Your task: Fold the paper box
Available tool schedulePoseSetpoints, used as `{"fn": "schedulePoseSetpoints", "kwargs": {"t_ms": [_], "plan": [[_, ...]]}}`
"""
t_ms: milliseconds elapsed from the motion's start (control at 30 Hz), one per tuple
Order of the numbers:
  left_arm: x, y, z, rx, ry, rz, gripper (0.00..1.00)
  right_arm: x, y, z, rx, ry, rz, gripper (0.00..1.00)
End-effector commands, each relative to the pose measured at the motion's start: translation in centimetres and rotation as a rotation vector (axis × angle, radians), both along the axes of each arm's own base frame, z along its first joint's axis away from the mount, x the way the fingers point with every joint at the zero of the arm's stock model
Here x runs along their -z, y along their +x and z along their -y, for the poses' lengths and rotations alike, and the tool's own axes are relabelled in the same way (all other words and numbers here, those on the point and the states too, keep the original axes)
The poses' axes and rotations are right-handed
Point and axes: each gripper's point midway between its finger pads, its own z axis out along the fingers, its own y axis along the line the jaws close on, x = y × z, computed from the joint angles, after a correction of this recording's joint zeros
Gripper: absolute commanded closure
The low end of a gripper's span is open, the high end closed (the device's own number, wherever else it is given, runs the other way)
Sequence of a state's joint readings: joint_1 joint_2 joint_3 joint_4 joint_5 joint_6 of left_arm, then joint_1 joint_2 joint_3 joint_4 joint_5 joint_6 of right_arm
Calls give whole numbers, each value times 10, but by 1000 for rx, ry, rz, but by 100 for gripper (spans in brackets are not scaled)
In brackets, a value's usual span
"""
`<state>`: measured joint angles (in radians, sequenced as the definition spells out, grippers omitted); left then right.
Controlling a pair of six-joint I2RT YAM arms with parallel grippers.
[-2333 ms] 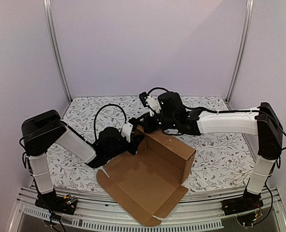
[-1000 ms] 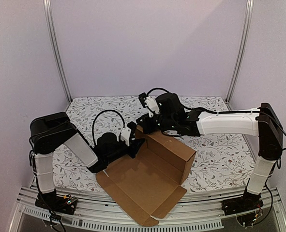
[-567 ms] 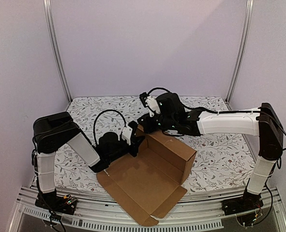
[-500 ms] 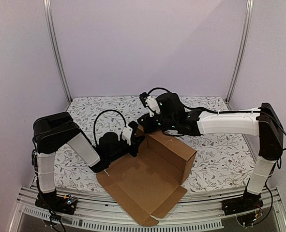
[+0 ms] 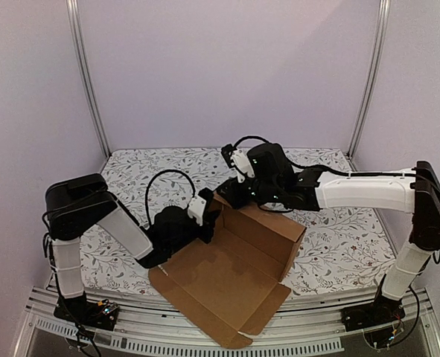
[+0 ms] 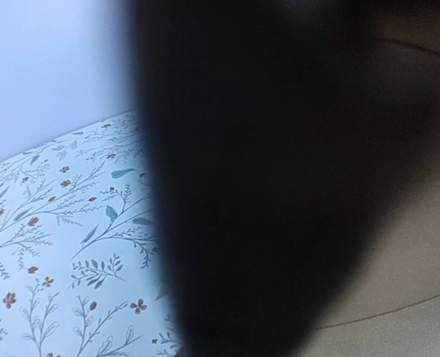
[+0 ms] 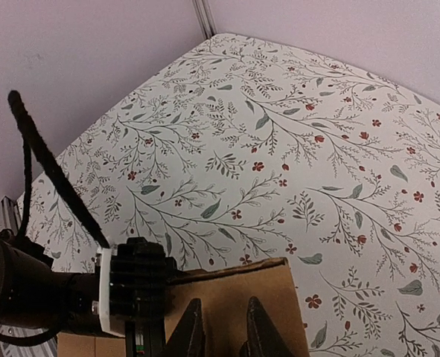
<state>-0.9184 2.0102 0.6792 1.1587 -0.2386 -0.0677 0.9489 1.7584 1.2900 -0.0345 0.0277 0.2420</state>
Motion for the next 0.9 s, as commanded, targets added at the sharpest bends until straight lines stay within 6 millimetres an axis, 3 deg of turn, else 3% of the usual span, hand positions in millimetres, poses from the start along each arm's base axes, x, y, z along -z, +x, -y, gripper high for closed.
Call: {"fn": "schedulePoseSetpoints", "kwargs": {"t_ms": [0, 233, 367, 467, 533, 567, 733, 867], "plan": [[-19, 10, -28, -148, -2, 49, 100, 26, -10, 48, 72, -160, -50, 79], [-17, 11, -60, -312, -16, 20, 100, -12, -9, 99, 188, -161, 72, 64], [-17, 10, -80, -433, -18, 1, 100, -23, -11, 122, 242, -171, 125, 49], [-15, 8, -92, -509, -3, -5, 100, -28, -10, 143, 290, -184, 154, 27], [-13, 6, -98, -560, 22, -10, 100, -26, -10, 155, 312, -190, 160, 5], [-14, 6, -98, -578, 31, -16, 100, -28, -10, 160, 319, -182, 164, 2], [-11, 2, -103, -669, 52, -95, 100, -20, -7, 180, 381, -185, 169, 1], [-7, -1, -109, -742, 63, -179, 100, 0, -10, 185, 405, -171, 132, 1]]}}
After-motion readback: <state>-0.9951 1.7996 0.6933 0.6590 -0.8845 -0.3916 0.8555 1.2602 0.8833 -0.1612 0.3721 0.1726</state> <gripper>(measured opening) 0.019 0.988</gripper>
